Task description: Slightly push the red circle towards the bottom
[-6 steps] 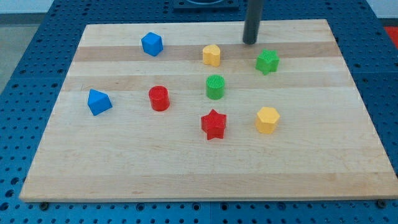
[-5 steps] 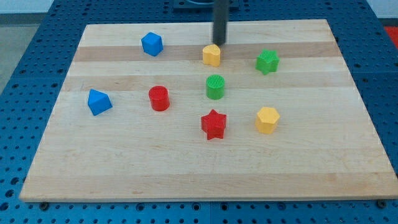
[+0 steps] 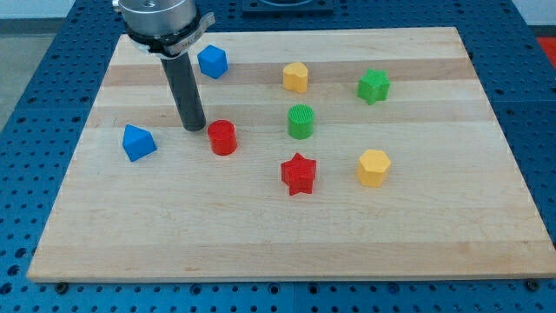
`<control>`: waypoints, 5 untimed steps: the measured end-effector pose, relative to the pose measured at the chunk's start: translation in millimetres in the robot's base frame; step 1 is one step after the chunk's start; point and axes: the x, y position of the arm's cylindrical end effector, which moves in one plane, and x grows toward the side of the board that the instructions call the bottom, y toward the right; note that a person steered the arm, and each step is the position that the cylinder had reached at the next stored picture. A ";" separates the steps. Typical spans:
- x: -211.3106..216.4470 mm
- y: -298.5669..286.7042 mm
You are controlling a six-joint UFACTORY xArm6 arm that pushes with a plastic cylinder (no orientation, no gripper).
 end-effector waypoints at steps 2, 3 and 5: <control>4.2 28.6; 19.2 28.6; 45.9 2.2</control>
